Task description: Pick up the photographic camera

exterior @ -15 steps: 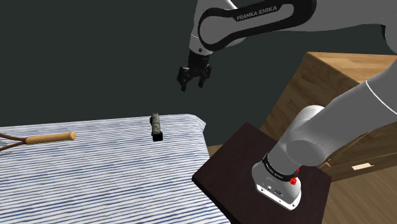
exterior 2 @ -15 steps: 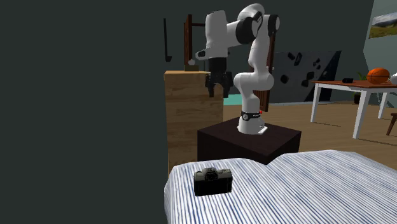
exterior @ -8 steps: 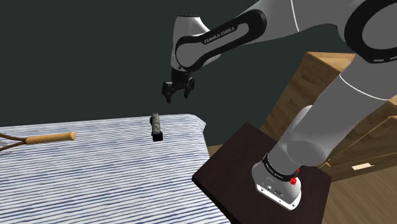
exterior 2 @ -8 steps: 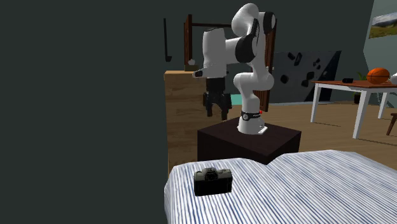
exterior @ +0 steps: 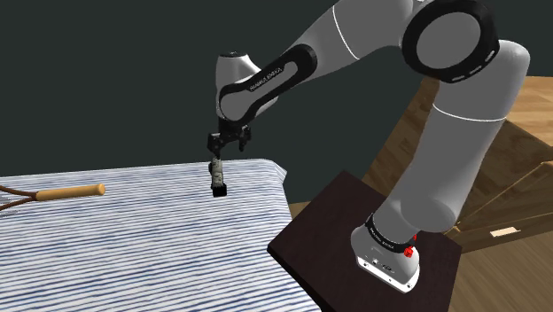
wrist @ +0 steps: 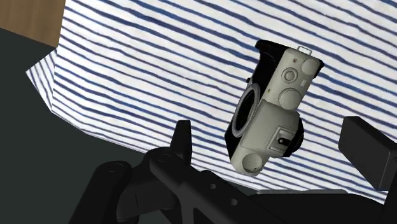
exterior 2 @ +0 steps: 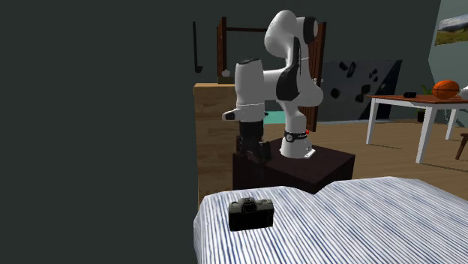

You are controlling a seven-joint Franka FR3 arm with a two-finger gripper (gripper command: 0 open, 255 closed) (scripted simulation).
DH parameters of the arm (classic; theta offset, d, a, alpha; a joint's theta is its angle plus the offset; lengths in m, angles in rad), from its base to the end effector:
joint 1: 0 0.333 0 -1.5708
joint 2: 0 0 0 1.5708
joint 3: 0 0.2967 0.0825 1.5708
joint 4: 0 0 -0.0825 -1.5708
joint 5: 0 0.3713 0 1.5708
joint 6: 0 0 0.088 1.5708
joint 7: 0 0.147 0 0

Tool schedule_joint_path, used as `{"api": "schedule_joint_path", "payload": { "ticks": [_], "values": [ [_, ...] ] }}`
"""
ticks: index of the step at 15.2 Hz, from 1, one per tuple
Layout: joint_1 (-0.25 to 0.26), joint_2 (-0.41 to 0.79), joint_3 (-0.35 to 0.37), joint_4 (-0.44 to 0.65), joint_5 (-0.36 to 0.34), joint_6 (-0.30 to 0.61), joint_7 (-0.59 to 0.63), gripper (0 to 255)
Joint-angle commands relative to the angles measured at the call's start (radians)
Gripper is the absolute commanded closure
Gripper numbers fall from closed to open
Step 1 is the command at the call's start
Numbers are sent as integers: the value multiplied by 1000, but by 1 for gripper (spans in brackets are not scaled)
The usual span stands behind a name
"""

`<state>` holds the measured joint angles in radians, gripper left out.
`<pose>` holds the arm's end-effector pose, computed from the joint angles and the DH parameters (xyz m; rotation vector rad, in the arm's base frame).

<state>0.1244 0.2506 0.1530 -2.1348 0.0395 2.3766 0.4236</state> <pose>0.5334 0.1544 0.2404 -3.0700 0.2761 0.0437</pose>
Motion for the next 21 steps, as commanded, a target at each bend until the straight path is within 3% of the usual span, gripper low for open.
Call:
{"api": "schedule_joint_path", "payload": {
  "ticks": [1,6,15,16,21],
  "values": [
    [16,82,-1,57,-21,18,28,0],
    [55,272,-17,206,-59,41,74,0],
    [62,351,-26,215,-68,111,77,0],
    [61,351,-26,216,-68,110,76,255],
    [61,351,-26,217,-68,109,76,255]
  ]
}}
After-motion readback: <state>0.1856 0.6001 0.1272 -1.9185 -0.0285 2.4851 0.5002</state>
